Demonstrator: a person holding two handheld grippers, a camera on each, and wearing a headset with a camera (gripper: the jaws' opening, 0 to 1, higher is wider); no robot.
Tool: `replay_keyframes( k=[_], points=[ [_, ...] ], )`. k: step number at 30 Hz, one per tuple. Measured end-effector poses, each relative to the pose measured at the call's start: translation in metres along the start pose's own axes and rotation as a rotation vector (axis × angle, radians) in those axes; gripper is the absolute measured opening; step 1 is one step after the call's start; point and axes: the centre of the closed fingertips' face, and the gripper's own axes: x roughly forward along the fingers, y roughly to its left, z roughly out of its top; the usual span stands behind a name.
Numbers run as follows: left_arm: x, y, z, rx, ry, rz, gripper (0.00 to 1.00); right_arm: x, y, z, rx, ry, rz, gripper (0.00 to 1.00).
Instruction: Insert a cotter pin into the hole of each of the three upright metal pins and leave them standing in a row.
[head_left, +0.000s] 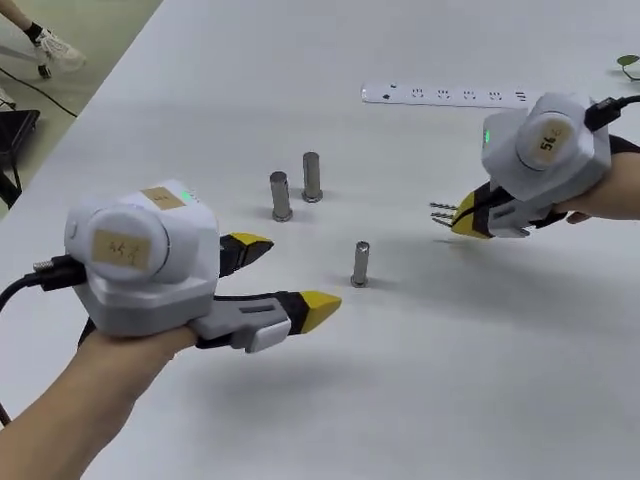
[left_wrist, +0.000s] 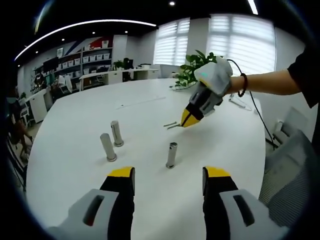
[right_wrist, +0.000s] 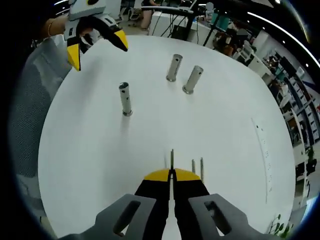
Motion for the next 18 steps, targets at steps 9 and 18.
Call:
replay_keyframes(
  k=[9,18],
  points=[
    [0.012,-0.015,0.017,-0.039,-0.006,-0.079,0.36,-0.014,0.022,0.025,-0.09,-0.052,-0.022,0.0],
    [0.02,-0.029,0.03,-0.137,-0.024,-0.155,0.26,-0.024,0.035,0.048,-0.141,-0.107,-0.056,0.0]
  ],
)
